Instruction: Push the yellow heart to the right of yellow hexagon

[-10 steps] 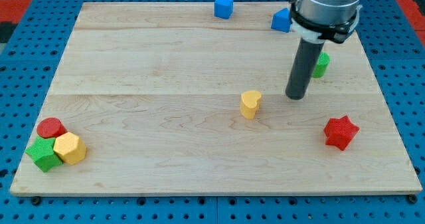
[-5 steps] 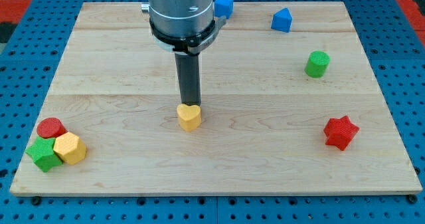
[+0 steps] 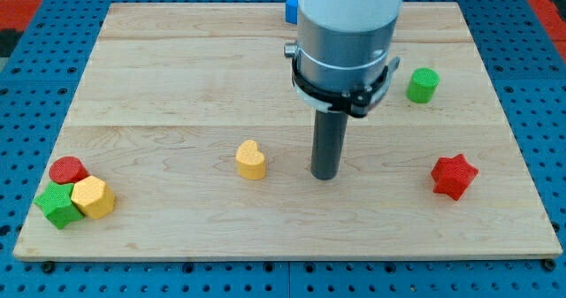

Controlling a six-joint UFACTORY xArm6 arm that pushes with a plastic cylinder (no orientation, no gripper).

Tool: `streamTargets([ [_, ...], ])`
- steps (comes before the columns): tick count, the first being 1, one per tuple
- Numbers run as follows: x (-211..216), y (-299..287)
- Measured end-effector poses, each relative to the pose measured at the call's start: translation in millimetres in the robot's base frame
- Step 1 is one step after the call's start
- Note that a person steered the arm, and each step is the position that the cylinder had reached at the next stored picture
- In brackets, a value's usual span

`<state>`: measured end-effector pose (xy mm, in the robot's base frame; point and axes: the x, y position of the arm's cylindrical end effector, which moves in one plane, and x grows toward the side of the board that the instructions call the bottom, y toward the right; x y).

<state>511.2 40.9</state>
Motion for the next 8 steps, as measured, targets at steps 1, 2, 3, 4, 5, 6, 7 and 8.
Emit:
streamTargets([
  [1, -13.2, -27.3],
  [2, -15.7, -56.1],
  [3, -14.1, -82.6],
  [4, -11.4, -100.1],
  [5, -7.3, -118.0],
  [6, 0.9, -137.2],
  [7, 9.2, -156.3],
  [8, 13.4, -174.0],
])
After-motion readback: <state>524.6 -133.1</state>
